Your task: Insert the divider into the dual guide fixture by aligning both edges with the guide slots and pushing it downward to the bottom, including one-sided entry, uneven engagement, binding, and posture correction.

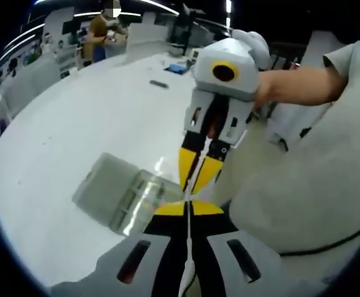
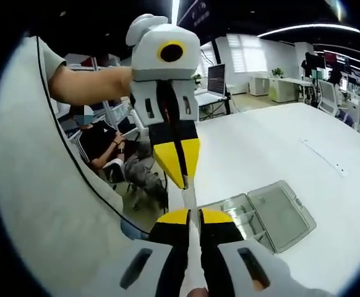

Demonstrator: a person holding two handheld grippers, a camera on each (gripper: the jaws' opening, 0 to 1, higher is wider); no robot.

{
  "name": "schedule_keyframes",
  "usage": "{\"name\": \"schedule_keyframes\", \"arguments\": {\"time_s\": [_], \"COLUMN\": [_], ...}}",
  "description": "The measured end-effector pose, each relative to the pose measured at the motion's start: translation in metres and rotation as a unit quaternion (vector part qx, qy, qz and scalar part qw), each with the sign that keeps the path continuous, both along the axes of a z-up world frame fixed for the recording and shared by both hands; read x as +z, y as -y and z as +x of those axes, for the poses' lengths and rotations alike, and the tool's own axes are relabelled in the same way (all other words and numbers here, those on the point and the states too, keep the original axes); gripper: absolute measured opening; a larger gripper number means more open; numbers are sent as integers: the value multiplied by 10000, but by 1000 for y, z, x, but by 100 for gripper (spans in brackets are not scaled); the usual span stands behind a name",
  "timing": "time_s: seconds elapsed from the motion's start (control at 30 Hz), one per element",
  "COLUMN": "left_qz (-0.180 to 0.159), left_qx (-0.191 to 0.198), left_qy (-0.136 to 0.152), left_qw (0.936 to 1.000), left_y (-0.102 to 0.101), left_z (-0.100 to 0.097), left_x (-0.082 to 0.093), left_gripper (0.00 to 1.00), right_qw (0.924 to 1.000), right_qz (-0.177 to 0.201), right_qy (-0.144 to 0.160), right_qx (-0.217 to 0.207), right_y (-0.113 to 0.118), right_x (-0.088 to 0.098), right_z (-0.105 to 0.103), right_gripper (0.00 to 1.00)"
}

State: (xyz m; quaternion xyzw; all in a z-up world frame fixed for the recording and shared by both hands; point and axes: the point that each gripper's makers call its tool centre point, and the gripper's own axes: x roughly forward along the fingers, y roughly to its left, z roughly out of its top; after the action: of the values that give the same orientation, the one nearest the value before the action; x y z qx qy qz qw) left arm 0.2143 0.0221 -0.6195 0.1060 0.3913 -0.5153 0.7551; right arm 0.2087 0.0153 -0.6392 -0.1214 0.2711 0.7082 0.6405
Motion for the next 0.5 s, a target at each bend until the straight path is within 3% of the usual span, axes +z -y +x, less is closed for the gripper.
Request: {"name": "schedule_keyframes", "arguments": {"time_s": [0.5], "left_qz": [149], "left_qx": [-337], "left_qy": [133], "left_qw": [9992], "left_y": [3], "left_z": [-3], "left_x": [-4], "left_gripper": [0], "right_qw": [9999], "right_qz": [-116], "right_qy": [-20], "right_qx": [121], "right_y": [3], "right_x": [-7], "right_z": [-3], "right_gripper": [0]}}
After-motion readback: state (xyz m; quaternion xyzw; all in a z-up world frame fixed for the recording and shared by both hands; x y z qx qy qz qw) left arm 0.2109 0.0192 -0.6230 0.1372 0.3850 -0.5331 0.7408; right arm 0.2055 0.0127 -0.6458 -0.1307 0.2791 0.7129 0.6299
